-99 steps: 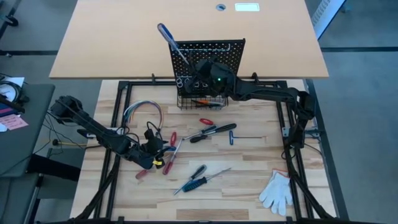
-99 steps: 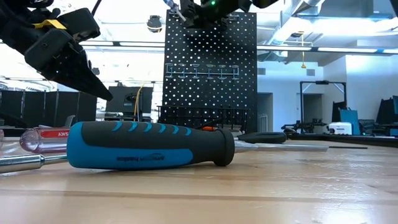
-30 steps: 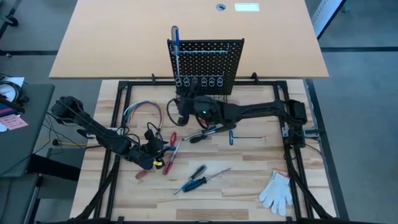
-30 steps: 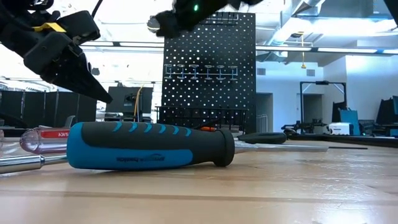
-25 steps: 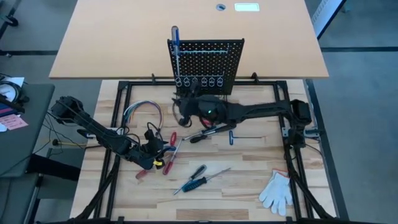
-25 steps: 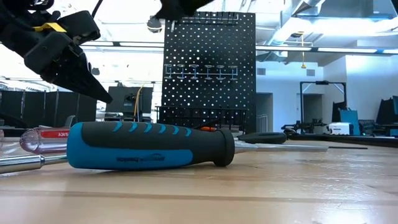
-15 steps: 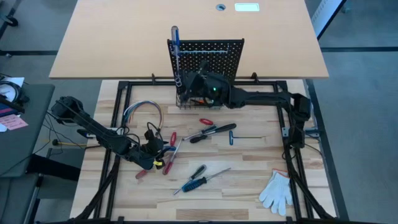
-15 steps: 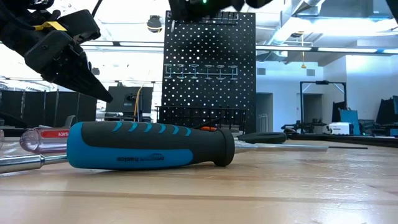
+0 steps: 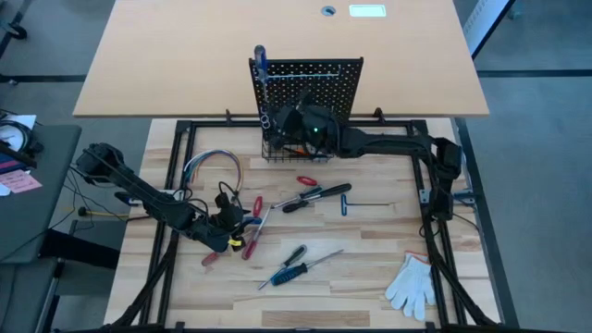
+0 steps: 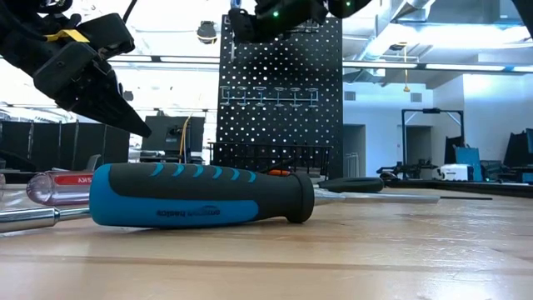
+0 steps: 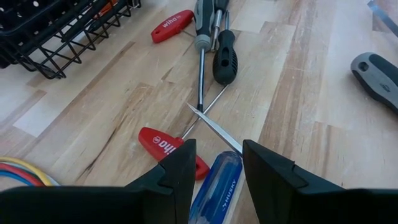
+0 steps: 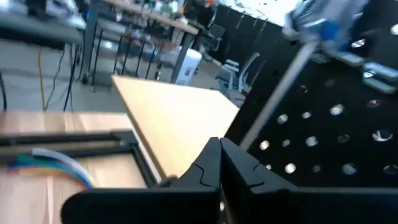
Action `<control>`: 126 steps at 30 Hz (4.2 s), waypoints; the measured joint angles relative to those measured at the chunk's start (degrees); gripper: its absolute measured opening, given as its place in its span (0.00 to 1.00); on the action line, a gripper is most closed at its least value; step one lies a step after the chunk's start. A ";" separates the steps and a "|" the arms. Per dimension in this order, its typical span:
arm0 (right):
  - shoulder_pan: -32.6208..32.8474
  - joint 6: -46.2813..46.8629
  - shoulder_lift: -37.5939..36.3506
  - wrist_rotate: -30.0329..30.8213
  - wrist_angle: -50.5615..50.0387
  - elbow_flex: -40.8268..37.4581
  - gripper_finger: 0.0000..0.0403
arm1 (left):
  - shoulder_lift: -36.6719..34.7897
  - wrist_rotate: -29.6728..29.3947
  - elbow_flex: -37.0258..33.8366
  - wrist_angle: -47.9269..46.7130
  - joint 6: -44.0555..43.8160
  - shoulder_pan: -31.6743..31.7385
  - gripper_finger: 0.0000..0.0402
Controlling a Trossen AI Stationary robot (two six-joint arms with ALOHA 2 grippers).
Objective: Hang tools onto peg board
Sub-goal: Hang the right blue screwdriver on the pegboard, then hang the bottom red screwdriver on the pegboard
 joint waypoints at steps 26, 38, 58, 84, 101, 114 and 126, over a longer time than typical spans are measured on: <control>30.19 20.89 -5.80 -4.13 -51.73 -10.17 0.02 | 0.00 -0.07 0.00 -0.04 -0.04 -0.87 0.32; 34.91 31.07 -9.39 -2.89 -4.98 -39.87 0.02 | -0.02 -1.62 0.00 1.08 -0.01 -0.85 0.32; 26.77 29.72 -9.49 -10.33 11.55 -42.88 0.61 | 2.78 -2.76 0.95 2.06 6.05 -0.46 0.32; 29.85 29.14 -9.44 -10.70 9.59 -42.88 0.64 | 3.69 31.87 14.64 -38.23 -49.19 -29.75 0.32; 28.71 26.17 -9.42 -10.70 11.80 -42.88 0.64 | 3.47 26.56 2.74 -31.79 -58.10 -31.15 0.45; 30.45 23.25 -9.38 -10.16 11.50 -41.20 0.63 | 3.73 26.08 15.43 -56.28 -55.99 -28.44 0.19; 29.97 10.21 -6.71 -10.73 7.33 -31.18 0.59 | 3.72 31.81 27.80 -59.23 -39.21 -15.55 0.19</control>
